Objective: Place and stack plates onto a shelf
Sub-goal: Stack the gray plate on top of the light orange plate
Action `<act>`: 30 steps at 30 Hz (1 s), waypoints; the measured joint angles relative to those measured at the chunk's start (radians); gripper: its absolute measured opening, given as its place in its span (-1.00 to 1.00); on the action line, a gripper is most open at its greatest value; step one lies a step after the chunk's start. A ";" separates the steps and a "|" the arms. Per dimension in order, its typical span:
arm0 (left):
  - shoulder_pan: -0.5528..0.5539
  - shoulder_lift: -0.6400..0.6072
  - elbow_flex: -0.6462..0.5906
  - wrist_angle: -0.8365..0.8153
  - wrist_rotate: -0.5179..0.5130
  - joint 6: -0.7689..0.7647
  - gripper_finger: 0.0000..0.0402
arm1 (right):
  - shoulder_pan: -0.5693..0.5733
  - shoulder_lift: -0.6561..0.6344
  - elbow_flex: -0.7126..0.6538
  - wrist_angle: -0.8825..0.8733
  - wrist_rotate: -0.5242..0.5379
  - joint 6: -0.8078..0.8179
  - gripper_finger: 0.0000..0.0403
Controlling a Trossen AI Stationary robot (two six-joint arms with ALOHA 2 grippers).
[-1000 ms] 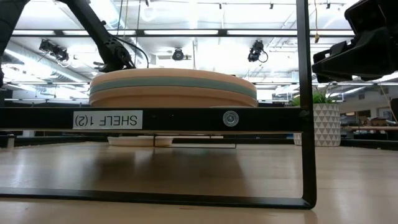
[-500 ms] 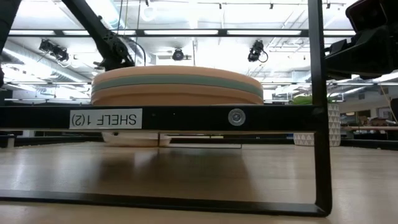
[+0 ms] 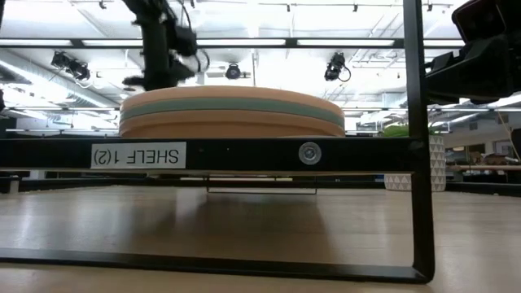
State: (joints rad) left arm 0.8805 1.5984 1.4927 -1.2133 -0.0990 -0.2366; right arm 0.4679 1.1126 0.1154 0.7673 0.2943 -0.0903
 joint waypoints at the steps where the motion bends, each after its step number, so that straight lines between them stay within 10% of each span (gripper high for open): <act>1: -0.005 -0.011 0.033 -0.021 0.004 -0.003 -0.94 | 0.000 0.000 0.000 -0.001 0.000 0.000 -0.63; 12: -0.154 -0.119 0.312 -0.146 0.077 -0.097 -0.94 | 0.000 0.000 0.000 0.001 0.000 0.000 -0.63; 30: -0.882 -0.048 0.258 -0.341 0.049 -0.646 -0.94 | 0.001 0.000 0.000 -0.002 0.000 0.011 -0.63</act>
State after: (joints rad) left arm -0.0019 1.5500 1.7507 -1.5540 -0.0497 -0.8824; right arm 0.4690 1.1126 0.1154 0.7654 0.2943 -0.0796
